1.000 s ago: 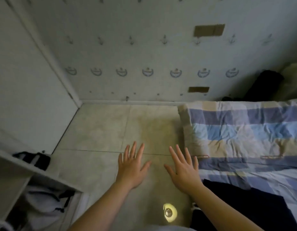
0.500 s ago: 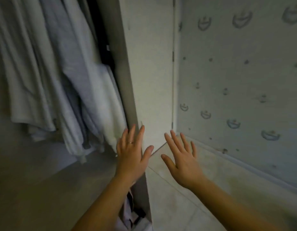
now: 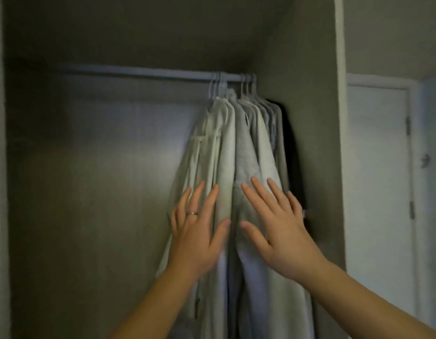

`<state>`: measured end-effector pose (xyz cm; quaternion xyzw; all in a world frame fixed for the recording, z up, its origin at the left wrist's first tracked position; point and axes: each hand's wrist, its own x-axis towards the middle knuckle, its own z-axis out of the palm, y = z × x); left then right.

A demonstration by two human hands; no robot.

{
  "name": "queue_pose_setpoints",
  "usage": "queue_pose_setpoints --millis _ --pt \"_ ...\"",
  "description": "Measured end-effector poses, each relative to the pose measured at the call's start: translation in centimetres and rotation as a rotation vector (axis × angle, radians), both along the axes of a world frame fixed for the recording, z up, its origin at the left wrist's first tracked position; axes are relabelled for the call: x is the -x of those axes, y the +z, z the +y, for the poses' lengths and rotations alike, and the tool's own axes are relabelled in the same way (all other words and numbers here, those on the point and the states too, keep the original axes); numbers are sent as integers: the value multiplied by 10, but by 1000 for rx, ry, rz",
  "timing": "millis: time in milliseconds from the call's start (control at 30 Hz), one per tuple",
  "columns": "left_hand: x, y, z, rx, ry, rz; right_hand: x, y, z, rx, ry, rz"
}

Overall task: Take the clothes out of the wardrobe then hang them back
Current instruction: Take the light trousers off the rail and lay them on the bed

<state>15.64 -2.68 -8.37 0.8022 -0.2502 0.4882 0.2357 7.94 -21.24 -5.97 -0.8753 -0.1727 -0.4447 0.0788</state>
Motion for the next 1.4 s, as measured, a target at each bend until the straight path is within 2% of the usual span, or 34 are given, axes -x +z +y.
queue_pose_setpoints --millis 167,433,633,767,933,1033,1133,1200,1300,1400 --pt "-53 70 18 -14 152 0 -60 94 10 56 14 -113" --pt "-122 153 31 -57 203 185 -141 205 35 152 -152 -202" --pt "-160 191 24 79 17 343 -167 248 53 156 -356 -119" --pt "-177 203 19 20 -96 365 -173 257 66 126 -466 -18" --pt "-192 209 18 -32 -257 389 -174 267 87 65 -532 -64" --pt "-196 207 21 -61 -354 381 -182 282 96 -114 -430 -35" --pt "-205 206 32 -4 -440 424 -187 297 104 -609 11 209" --pt "-213 206 38 11 -453 416 -192 304 106 -857 191 400" --pt "-220 206 44 11 -441 386 -204 311 102 -1091 370 590" --pt "-224 205 50 -18 -448 384 -219 316 102 -1259 537 619"
